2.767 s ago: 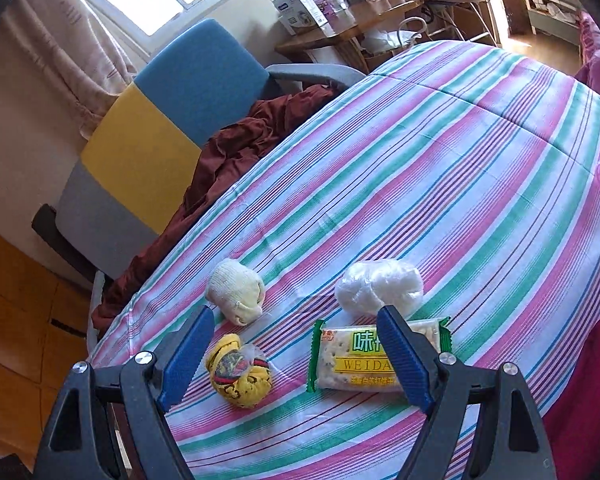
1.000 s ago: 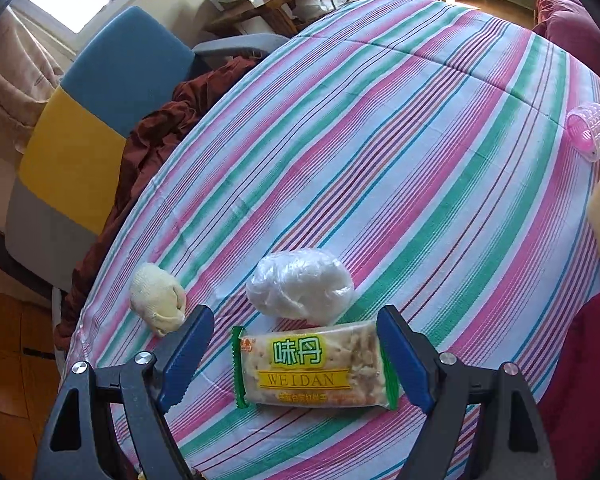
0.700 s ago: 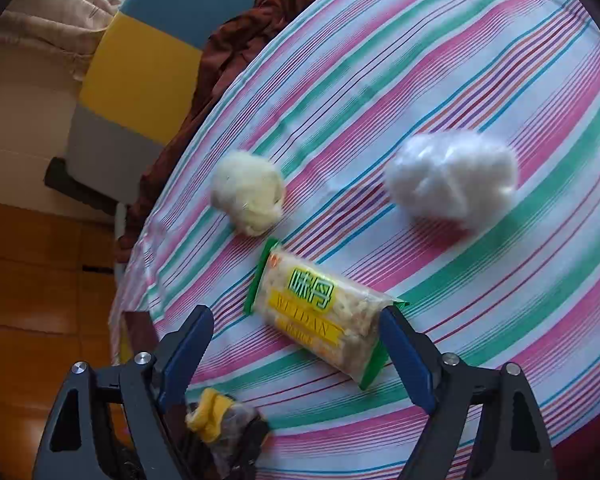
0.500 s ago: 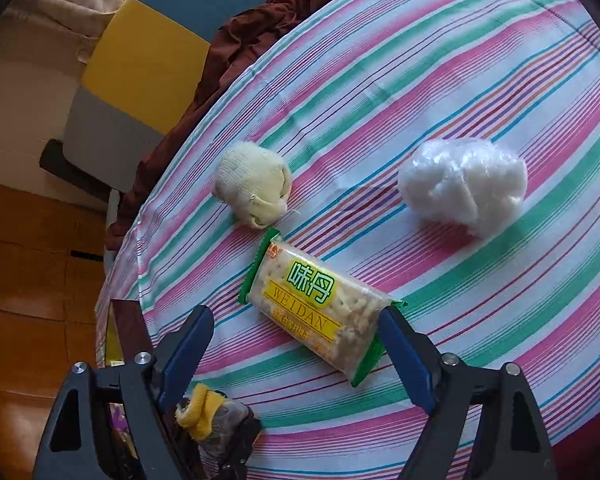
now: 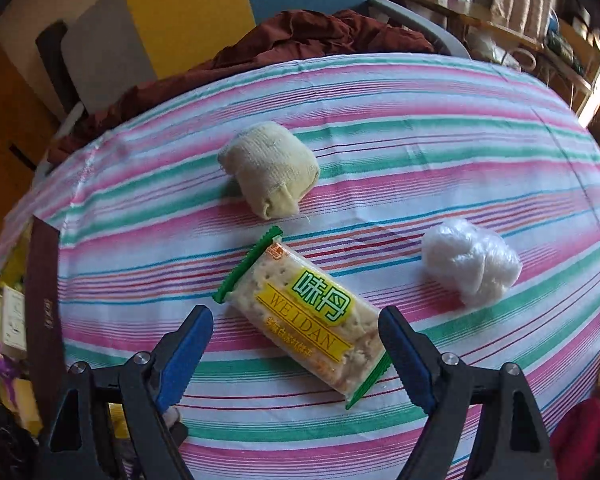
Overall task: Organize objects
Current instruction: 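Grasp the WEIDAN cracker packet with the right tool while the left tool holds the toy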
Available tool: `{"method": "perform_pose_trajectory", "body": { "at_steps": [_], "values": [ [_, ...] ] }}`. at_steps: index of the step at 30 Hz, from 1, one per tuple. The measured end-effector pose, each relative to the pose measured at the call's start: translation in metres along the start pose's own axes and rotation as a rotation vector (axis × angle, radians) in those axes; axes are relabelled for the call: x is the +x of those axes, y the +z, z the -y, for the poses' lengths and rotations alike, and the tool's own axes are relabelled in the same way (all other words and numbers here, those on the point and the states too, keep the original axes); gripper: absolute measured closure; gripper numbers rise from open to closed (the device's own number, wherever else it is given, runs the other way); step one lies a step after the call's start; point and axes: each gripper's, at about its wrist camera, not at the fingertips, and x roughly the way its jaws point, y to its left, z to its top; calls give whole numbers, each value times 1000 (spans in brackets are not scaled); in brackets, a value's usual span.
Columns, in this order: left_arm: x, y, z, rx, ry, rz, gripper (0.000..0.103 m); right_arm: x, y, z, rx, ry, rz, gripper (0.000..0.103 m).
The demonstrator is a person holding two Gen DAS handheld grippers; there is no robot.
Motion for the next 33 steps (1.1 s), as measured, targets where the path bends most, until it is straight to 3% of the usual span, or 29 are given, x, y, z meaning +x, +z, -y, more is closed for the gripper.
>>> {"method": "perform_pose_trajectory", "body": {
  "at_steps": [5,9,14,15,17,18,33],
  "values": [
    [-1,0,-3,-9,-13,2,52,9,-6,-18,-145,-103,-16,17],
    [-1,0,-4,-12,-17,3,52,15,-2,-10,-129,-137,-26,17],
    [0,-1,-3,-15,-21,4,52,26,1,1,-104,-120,-77,19],
    [0,0,-3,-16,-21,5,52,26,0,1,-106,-108,-82,23],
    [0,0,-3,-16,-22,5,52,23,-2,1,-101,-44,-82,52],
    [0,0,-3,-16,-22,5,52,21,-3,-1,-112,-44,-78,54],
    [1,-1,-1,5,9,2,57,25,-9,-7,-158,-44,-82,53]
  ]
}}
